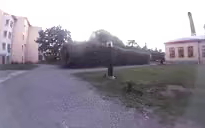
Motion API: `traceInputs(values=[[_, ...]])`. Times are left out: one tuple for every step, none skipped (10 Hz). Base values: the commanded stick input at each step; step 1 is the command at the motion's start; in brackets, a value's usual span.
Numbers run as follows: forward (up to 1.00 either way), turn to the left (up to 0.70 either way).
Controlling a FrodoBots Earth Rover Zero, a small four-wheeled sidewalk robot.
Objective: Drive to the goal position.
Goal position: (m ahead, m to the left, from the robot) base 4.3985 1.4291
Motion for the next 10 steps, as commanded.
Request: traceInputs(values=[[0.7,0.27],[0.7,0.27],[0.7,0.27],[0.7,0.27],[0.7,0.27],[0.7,0.27],[0.7,0.27],[0.7,0.27],[0.7,0.27],[0.7,0.27]])
